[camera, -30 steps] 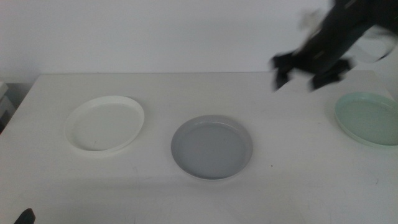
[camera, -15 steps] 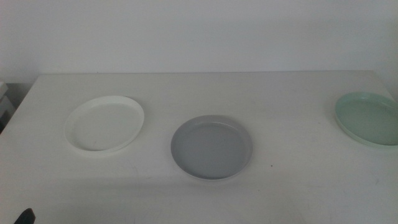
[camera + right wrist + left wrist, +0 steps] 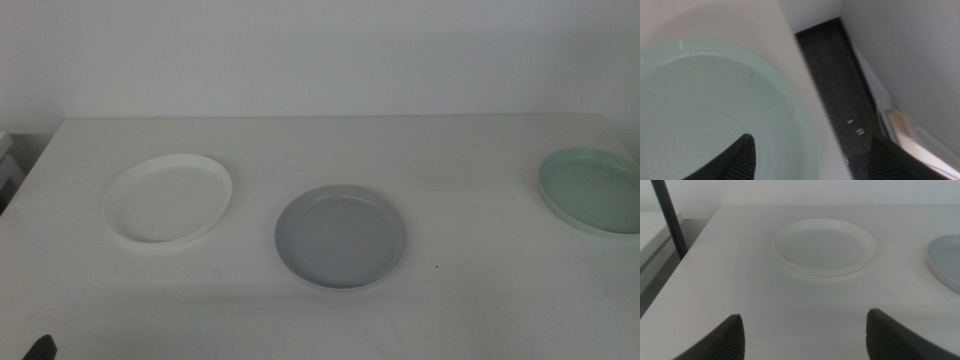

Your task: Stack the three bowls on top of each other.

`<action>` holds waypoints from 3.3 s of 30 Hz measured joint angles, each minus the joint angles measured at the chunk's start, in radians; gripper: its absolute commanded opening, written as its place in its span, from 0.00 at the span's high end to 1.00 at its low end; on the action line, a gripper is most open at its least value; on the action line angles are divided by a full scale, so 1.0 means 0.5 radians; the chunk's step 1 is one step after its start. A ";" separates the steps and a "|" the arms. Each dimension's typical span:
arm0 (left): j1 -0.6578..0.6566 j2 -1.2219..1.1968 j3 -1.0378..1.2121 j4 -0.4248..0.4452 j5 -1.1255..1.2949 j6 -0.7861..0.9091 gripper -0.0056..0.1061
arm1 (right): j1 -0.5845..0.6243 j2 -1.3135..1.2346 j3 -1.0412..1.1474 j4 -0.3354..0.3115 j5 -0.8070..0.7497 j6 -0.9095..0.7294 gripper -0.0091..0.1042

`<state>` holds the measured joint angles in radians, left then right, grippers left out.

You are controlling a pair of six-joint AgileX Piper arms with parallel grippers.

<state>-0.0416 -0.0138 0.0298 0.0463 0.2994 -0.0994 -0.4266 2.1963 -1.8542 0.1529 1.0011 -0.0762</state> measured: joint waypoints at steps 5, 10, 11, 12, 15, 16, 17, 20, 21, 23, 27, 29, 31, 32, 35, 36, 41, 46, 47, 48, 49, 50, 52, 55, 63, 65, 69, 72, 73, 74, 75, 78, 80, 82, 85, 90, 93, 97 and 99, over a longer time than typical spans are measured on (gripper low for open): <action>0.000 0.000 0.000 0.000 0.000 0.000 0.22 | 0.000 0.119 0.000 0.056 -0.021 -0.060 0.46; 0.000 0.000 0.000 0.000 0.000 0.000 0.22 | 0.000 0.180 0.000 0.060 -0.046 -0.093 0.54; 0.000 0.000 0.000 0.000 0.000 0.000 0.22 | 0.000 0.182 0.000 0.060 -0.051 -0.105 0.57; 0.000 0.000 0.000 0.000 0.000 0.000 0.22 | 0.000 0.184 0.000 0.060 -0.058 -0.113 0.59; 0.000 0.000 0.000 0.000 0.000 0.000 0.22 | 0.000 0.193 0.000 0.062 -0.085 -0.128 0.70; 0.000 0.000 0.000 0.000 0.000 0.000 0.22 | 0.000 0.195 0.000 0.062 -0.101 -0.128 0.74; 0.000 0.000 0.000 0.000 0.000 0.000 0.22 | 0.000 0.195 0.000 0.062 -0.111 -0.128 0.77; 0.000 0.000 0.001 0.000 0.000 0.000 0.22 | 0.000 0.197 0.000 0.066 -0.142 -0.128 0.82; 0.000 0.000 0.001 0.000 0.000 0.000 0.22 | 0.000 0.197 0.000 0.069 -0.146 -0.128 0.83; 0.000 0.000 0.001 0.000 0.000 0.000 0.22 | 0.000 0.197 0.000 0.071 -0.147 -0.128 0.83; 0.000 0.000 0.001 0.000 0.000 0.000 0.22 | 0.000 0.197 0.000 0.087 -0.142 -0.167 0.85; 0.000 0.000 0.001 0.000 0.000 0.000 0.22 | 0.000 0.197 0.000 0.111 -0.116 -0.235 0.90; 0.000 0.000 0.001 0.000 0.000 0.000 0.22 | 0.000 0.197 0.000 0.133 -0.080 -0.269 0.93; 0.000 0.000 0.001 0.000 0.000 0.000 0.22 | 0.002 0.192 0.000 0.144 -0.057 -0.271 0.93; 0.000 0.000 0.001 0.000 0.000 0.000 0.22 | 0.007 0.139 0.000 0.177 0.000 -0.246 0.93; 0.000 0.000 0.001 0.000 0.000 0.000 0.22 | 0.012 0.106 0.000 0.191 0.013 -0.236 0.93; 0.000 0.000 0.001 0.000 0.000 0.000 0.22 | 0.143 -0.108 0.000 0.260 0.095 -0.206 0.93; 0.000 0.000 0.001 0.000 0.000 0.000 0.22 | 0.404 -0.306 0.000 0.305 0.159 -0.125 0.93; 0.000 0.000 0.001 0.000 0.000 0.000 0.22 | 0.465 -0.332 0.000 0.309 0.171 -0.115 0.93; 0.000 0.000 0.001 0.000 0.000 0.000 0.22 | 0.517 -0.348 0.000 0.312 0.179 -0.106 0.93; 0.000 0.000 0.001 0.000 0.000 0.000 0.22 | 0.582 -0.357 0.000 0.324 0.192 -0.091 0.93; 0.000 0.000 0.001 0.000 0.000 0.000 0.22 | 0.647 -0.360 0.000 0.331 0.206 -0.072 0.93; 0.000 0.000 0.001 0.000 0.000 0.000 0.22 | 0.772 -0.360 0.000 0.332 0.219 -0.052 0.93; 0.000 0.000 0.001 0.000 0.000 0.000 0.22 | 0.986 -0.358 0.000 0.332 0.220 -0.023 0.93; 0.000 0.000 0.001 0.000 0.000 0.000 0.22 | 1.419 -0.266 0.000 0.340 0.162 0.058 0.93; 0.000 0.000 0.001 0.000 0.000 0.000 0.22 | 1.473 -0.220 0.000 0.340 0.162 0.070 0.93; 0.000 0.000 0.001 0.000 0.000 0.000 0.22 | 1.519 -0.135 0.000 0.336 0.160 0.085 0.93; 0.000 0.000 0.001 0.000 0.000 0.000 0.22 | 1.523 -0.076 0.000 0.338 0.160 0.086 0.93; 0.000 0.000 0.001 0.000 0.000 0.000 0.22 | 1.523 -0.062 0.000 0.338 0.158 0.086 0.93; 0.000 0.000 0.001 0.000 0.000 0.000 0.22 | 1.523 -0.045 0.000 0.338 0.160 0.086 0.93; 0.000 0.000 0.001 0.000 0.000 0.000 0.22 | 1.523 -0.032 0.000 0.338 0.160 0.086 0.93; 0.000 0.000 0.001 0.000 0.000 0.000 0.22 | 1.523 -0.006 0.000 0.338 0.163 0.084 0.92; 0.000 0.000 0.001 0.000 0.000 0.000 0.22 | 1.523 -0.002 0.000 0.330 0.169 0.084 0.89; 0.000 0.000 0.001 0.000 0.000 0.000 0.22 | 1.523 -0.002 0.000 0.311 0.172 0.084 0.85; 0.000 0.000 0.001 0.000 0.000 0.000 0.22 | 1.523 -0.002 0.000 0.278 0.202 0.084 0.75; 0.000 0.000 0.002 0.000 0.000 0.000 0.22 | 1.523 -0.015 0.000 0.278 0.238 0.076 0.57; 0.000 0.000 0.002 0.000 0.000 0.000 0.22 | 1.523 -0.092 0.000 0.276 0.243 0.068 0.49; 0.000 0.000 0.002 0.000 0.000 0.000 0.22 | 1.517 -0.312 0.000 0.278 0.271 -0.021 0.46; 0.000 0.000 0.002 0.000 0.000 0.000 0.22 | 1.515 -0.468 0.000 0.290 0.276 -0.098 0.46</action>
<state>-0.0416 -0.0138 0.0309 0.0463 0.2994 -0.0994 0.3309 1.9624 -1.8542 0.2980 1.1391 -0.1252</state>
